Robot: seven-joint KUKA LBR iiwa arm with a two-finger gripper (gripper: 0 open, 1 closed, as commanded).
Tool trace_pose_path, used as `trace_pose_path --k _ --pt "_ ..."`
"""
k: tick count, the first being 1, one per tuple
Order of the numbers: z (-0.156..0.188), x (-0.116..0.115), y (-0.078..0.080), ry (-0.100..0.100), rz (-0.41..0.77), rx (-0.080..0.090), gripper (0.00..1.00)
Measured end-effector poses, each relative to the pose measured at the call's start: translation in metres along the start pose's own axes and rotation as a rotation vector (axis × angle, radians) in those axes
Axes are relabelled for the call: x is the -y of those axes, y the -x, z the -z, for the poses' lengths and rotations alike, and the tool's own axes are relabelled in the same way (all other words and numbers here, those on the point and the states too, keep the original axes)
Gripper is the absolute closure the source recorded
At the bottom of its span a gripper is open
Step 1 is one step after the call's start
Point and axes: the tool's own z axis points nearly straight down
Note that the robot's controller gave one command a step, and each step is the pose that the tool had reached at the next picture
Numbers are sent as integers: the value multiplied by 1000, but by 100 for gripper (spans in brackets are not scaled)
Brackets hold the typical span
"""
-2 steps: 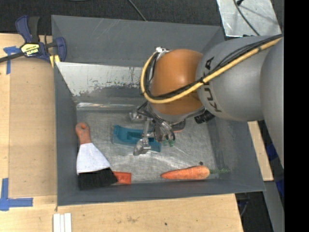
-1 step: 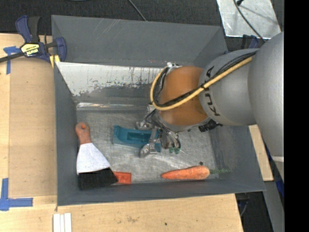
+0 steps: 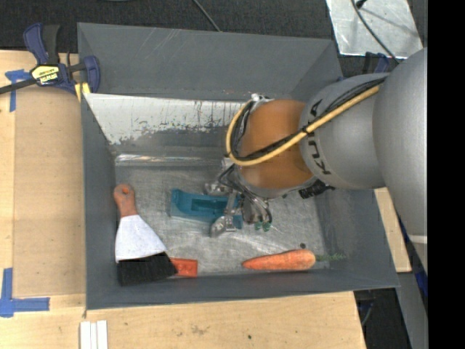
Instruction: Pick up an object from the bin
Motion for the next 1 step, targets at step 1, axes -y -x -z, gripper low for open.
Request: trace_pose_path --k 1 --pt "190 6 23 -6 210 -25 100"
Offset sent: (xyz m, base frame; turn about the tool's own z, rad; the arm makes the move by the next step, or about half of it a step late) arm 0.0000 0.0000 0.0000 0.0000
